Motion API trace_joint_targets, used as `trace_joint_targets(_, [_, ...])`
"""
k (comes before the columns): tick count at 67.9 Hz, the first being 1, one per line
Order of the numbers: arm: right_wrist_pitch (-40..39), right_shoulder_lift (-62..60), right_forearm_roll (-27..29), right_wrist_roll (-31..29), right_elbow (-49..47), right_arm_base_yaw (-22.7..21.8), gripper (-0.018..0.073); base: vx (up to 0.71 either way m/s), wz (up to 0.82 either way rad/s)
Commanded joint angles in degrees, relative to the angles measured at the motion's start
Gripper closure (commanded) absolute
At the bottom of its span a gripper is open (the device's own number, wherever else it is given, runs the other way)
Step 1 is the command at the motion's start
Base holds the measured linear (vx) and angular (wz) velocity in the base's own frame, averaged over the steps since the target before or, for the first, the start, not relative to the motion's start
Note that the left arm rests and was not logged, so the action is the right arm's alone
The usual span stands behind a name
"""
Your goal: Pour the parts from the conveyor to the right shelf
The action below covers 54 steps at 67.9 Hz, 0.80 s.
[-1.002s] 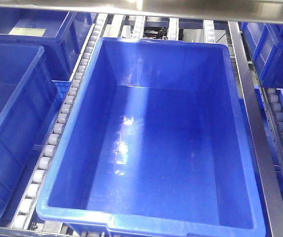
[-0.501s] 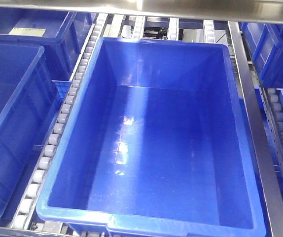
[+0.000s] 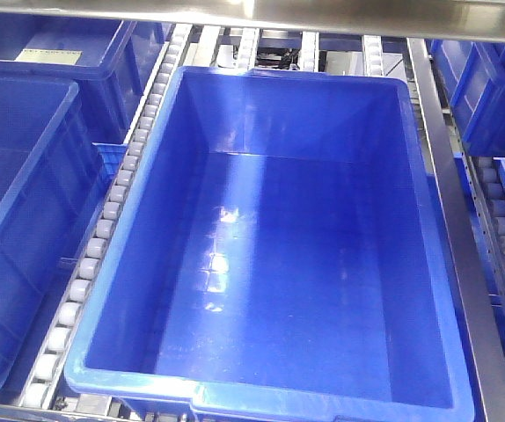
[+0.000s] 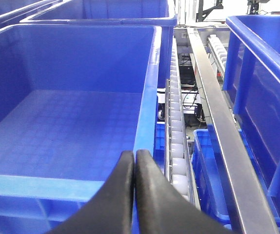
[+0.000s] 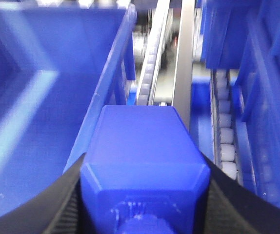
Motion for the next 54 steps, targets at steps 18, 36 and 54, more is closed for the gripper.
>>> trace_joint_targets(18, [-4.3, 20.1, -2.2, 1.3, -13.4, 13.6, 0.0565, 0.00, 0.00])
trace_joint_targets(36, [0.0, 38.3, -10.6, 8.3, -24.0, 28.7, 0.0565, 0.00, 0.00])
trace_joint_targets(54, [9.5, 56.7, -11.5, 8.8, -37.2, 36.6, 0.0565, 0.00, 0.00])
